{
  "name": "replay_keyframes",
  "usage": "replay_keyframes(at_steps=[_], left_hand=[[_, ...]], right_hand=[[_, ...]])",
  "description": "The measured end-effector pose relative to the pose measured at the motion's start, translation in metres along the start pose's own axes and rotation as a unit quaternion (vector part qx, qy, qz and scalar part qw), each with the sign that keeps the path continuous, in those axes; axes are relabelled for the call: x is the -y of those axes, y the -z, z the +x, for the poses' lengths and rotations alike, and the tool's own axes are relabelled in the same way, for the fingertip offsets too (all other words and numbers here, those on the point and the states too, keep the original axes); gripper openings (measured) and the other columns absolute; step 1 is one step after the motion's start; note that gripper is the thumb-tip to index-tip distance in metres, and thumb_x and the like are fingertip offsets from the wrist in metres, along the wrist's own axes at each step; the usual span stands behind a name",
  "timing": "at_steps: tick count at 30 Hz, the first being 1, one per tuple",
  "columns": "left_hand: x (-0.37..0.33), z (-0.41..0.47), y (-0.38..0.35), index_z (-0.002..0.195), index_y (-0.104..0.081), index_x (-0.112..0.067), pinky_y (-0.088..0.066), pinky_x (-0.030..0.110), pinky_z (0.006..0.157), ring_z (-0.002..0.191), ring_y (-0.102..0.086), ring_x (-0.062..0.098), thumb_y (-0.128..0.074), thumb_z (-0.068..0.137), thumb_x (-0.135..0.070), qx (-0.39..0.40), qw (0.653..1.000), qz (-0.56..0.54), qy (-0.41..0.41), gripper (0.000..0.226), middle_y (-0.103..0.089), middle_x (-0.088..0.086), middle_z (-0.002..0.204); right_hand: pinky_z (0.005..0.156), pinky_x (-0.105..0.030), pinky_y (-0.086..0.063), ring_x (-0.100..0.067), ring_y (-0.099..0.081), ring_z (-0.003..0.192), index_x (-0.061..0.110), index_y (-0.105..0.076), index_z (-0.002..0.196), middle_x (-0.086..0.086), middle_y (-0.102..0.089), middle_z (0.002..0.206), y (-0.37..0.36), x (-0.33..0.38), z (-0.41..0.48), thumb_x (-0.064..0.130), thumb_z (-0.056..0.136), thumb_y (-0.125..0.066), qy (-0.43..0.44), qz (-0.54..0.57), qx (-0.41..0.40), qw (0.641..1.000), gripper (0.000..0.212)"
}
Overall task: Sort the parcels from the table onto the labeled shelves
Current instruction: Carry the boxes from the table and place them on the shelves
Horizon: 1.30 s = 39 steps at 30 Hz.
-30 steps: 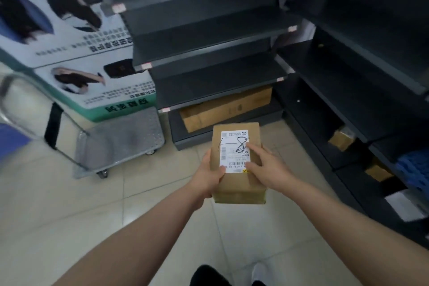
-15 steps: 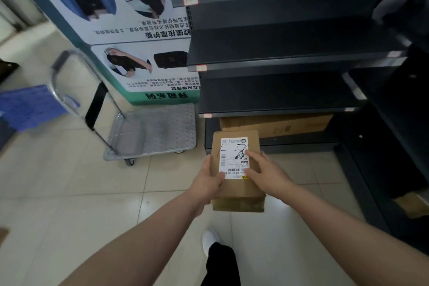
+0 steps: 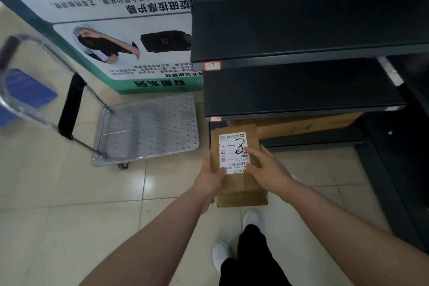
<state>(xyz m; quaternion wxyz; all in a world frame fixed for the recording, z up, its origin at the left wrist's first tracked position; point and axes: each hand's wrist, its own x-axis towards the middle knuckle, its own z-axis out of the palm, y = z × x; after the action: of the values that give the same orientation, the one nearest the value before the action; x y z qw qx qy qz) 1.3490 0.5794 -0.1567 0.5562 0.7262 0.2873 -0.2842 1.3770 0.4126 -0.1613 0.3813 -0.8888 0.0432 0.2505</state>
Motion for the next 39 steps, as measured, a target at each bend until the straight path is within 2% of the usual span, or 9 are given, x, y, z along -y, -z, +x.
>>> replay_keyframes(at_steps=[10,13,16,18,20,23,27,34,39], left_hand=[[-0.075,0.161,0.006,0.154,-0.004,-0.040,-0.042,0.036,0.085,0.112,-0.049,0.021,-0.044,0.102,-0.028,-0.032,0.999,0.013,-0.037,0.066,-0.042,0.000,0.147],[-0.095,0.215,0.008,0.154,-0.004,-0.040,-0.047,0.040,0.087,0.108,-0.052,0.020,-0.044,0.102,-0.026,-0.049,0.997,-0.003,-0.059,0.067,-0.044,0.001,0.144],[-0.106,0.261,0.009,0.154,-0.010,-0.032,-0.049,0.030,0.075,0.098,-0.057,0.012,-0.049,0.099,-0.019,-0.059,0.992,0.006,-0.109,0.069,-0.048,0.002,0.140],[-0.105,0.277,0.006,0.153,-0.016,-0.028,-0.053,0.037,0.086,0.107,-0.060,0.016,-0.058,0.093,-0.011,-0.051,0.987,0.024,-0.150,0.075,-0.052,0.005,0.138],[-0.099,0.282,0.004,0.150,-0.029,-0.024,-0.046,0.037,0.101,0.117,-0.054,0.019,-0.068,0.085,-0.011,-0.048,0.970,0.127,-0.201,0.077,-0.050,0.006,0.137],[-0.087,0.277,0.001,0.147,-0.032,-0.019,-0.046,0.027,0.096,0.123,-0.048,0.023,-0.069,0.083,-0.011,-0.089,0.899,0.345,-0.256,0.075,-0.029,0.005,0.149],[-0.098,0.288,0.005,0.152,-0.023,-0.018,-0.049,0.029,0.092,0.125,-0.050,0.023,-0.058,0.092,-0.012,-0.144,0.850,0.439,-0.254,0.070,-0.011,-0.002,0.161],[-0.136,0.336,0.016,0.153,-0.016,-0.024,-0.052,0.034,0.089,0.122,-0.054,0.024,-0.054,0.095,-0.014,-0.150,0.824,0.494,-0.232,0.070,-0.007,-0.003,0.163],[-0.144,0.344,0.021,0.154,-0.011,-0.025,-0.035,0.048,0.111,0.144,-0.024,0.027,-0.058,0.093,-0.014,-0.137,0.816,0.522,-0.207,0.078,-0.002,-0.004,0.163]], right_hand=[[0.096,-0.022,-0.030,-0.018,-0.033,0.137,0.040,-0.041,0.140,0.006,-0.025,0.155,0.019,0.005,0.176,0.026,0.096,-0.054,0.022,0.023,-0.021,0.999,0.048],[0.105,-0.026,-0.033,-0.019,-0.031,0.139,0.039,-0.040,0.141,0.005,-0.020,0.157,0.020,0.007,0.233,0.024,0.096,-0.053,0.051,0.032,-0.033,0.998,0.050],[0.110,-0.031,-0.028,-0.020,-0.019,0.144,0.037,-0.036,0.144,0.008,-0.005,0.160,0.014,0.003,0.273,0.024,0.095,-0.055,0.061,0.054,-0.017,0.997,0.053],[0.111,-0.031,-0.024,-0.017,-0.010,0.146,0.032,-0.032,0.147,0.011,0.010,0.159,0.008,-0.004,0.286,0.026,0.092,-0.059,0.067,0.019,0.003,0.998,0.062],[0.114,-0.034,-0.018,-0.016,-0.003,0.146,0.029,-0.022,0.151,0.013,0.020,0.157,0.005,-0.014,0.288,0.030,0.090,-0.063,0.084,-0.057,0.033,0.994,0.073],[0.118,-0.040,-0.016,-0.020,0.006,0.147,0.027,-0.011,0.153,0.006,0.018,0.159,0.008,-0.025,0.285,0.021,0.093,-0.059,0.138,-0.227,0.031,0.963,0.077],[0.116,-0.045,-0.018,-0.022,0.000,0.147,0.026,-0.014,0.152,0.000,-0.002,0.161,0.015,-0.018,0.297,0.019,0.092,-0.058,0.178,-0.354,-0.039,0.917,0.074],[0.115,-0.045,-0.027,-0.024,-0.001,0.147,0.023,-0.010,0.152,-0.003,0.002,0.161,0.015,0.002,0.342,0.007,0.092,-0.048,0.138,-0.338,-0.051,0.930,0.073],[0.117,-0.049,-0.018,-0.028,0.000,0.147,0.023,-0.009,0.152,-0.004,0.004,0.159,0.021,0.016,0.354,0.003,0.089,-0.050,0.122,-0.342,-0.027,0.931,0.078]])
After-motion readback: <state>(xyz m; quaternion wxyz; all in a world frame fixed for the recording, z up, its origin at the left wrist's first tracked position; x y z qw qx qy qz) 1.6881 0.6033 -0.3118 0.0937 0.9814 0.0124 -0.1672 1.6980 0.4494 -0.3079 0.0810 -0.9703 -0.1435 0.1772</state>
